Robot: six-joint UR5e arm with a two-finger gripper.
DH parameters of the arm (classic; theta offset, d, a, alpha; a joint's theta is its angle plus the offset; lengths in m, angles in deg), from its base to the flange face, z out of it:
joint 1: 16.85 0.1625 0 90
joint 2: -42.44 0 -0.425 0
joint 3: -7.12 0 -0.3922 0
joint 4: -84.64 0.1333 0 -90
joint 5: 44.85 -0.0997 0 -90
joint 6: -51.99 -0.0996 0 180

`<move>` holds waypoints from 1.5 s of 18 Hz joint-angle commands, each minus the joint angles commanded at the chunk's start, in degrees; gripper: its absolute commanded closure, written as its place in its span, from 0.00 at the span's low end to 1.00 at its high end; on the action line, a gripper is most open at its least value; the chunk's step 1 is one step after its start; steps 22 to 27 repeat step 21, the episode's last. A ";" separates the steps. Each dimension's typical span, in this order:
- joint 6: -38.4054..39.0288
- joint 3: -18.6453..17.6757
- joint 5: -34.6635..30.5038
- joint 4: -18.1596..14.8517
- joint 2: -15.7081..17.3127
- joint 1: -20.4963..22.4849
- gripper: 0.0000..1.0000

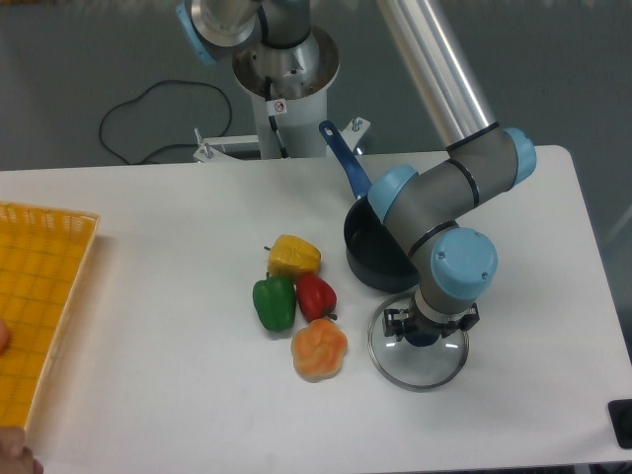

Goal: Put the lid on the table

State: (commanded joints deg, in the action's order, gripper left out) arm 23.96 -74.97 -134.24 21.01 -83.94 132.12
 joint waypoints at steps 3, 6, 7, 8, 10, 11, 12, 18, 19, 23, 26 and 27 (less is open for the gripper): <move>-1.85 0.00 0.00 0.00 0.87 0.00 0.00; -4.30 -0.44 -0.26 0.09 3.07 -0.78 0.00; -6.31 -0.53 -0.18 0.09 3.95 -1.31 0.00; -7.90 -0.27 -0.18 0.09 5.00 -1.41 0.00; -9.05 -0.35 0.26 -0.09 6.93 -1.67 0.00; -10.89 -0.70 0.35 0.09 7.64 -2.19 0.00; -15.43 -0.96 0.35 0.00 7.91 -2.37 0.00; -42.00 -3.60 -0.17 -0.53 10.46 -2.11 0.00; -42.54 -3.69 -0.26 -0.53 10.46 -2.11 0.00; -42.72 -3.69 -0.26 -0.44 10.37 -2.28 0.00; -42.72 -3.69 -0.26 -0.44 10.37 -2.28 0.00; -42.72 -3.69 -0.26 -0.44 10.37 -2.28 0.00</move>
